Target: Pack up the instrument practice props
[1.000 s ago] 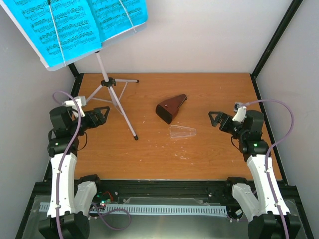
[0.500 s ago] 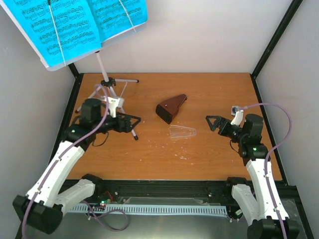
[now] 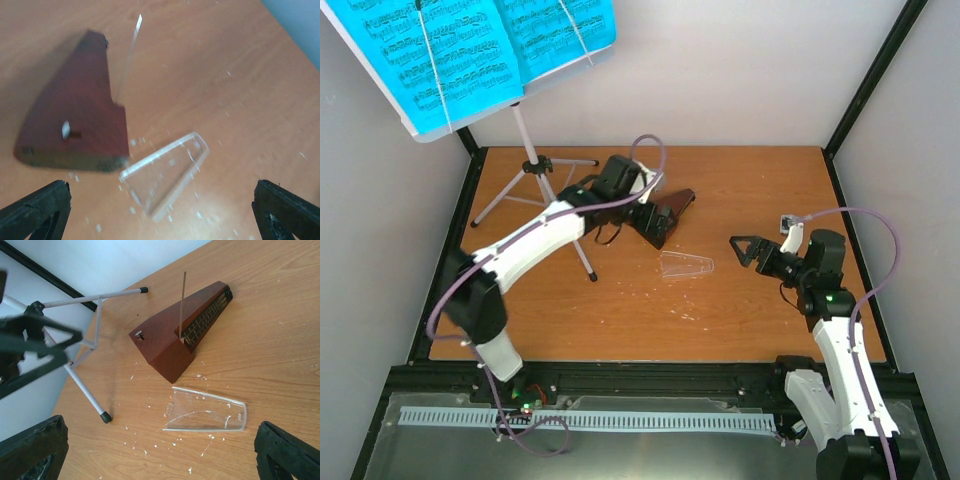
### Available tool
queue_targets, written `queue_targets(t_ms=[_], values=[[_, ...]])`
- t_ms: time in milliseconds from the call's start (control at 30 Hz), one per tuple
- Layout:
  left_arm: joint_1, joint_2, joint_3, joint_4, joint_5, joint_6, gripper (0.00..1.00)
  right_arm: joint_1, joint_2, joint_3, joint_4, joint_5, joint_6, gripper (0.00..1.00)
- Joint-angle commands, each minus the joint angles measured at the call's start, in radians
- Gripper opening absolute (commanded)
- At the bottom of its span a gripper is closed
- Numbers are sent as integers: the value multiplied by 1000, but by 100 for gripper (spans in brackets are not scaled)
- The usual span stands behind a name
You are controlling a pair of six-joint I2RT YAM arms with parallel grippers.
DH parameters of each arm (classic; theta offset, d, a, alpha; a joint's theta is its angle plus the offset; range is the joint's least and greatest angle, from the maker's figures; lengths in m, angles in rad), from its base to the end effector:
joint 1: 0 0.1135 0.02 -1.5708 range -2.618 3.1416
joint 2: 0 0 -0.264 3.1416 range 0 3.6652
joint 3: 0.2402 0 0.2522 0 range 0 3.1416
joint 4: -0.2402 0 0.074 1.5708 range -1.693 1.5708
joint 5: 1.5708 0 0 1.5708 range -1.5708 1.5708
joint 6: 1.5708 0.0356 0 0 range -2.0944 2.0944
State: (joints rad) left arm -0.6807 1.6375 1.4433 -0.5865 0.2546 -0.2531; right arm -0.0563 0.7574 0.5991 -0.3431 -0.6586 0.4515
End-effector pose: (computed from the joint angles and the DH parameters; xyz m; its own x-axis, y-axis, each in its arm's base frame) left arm 0.2792 -0.2377 0.3122 -0.7168 0.2687 -0.6434 0.5873 0.7300 -0.3495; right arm 0.1701 0.0122 0.2664 -0.6462 0.3820 -0.6607 -0.2327 0.7258 0.6473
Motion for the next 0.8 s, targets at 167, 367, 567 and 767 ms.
queue_targets(t_ms=[167,367,567,767], values=[[65,397,470,-115,-97,86,99,-2,19,33,-9,-71,-1,100],[120,532,632,-85,-66,61,99,-2,-9,25,-23,-65,14,100],[132,710,858,-193,-63,84,95,-2,-2,24,-25,-66,23,100],[135,762,885,-162,-38,91,90,-1,-19,23,-40,-57,19,100]])
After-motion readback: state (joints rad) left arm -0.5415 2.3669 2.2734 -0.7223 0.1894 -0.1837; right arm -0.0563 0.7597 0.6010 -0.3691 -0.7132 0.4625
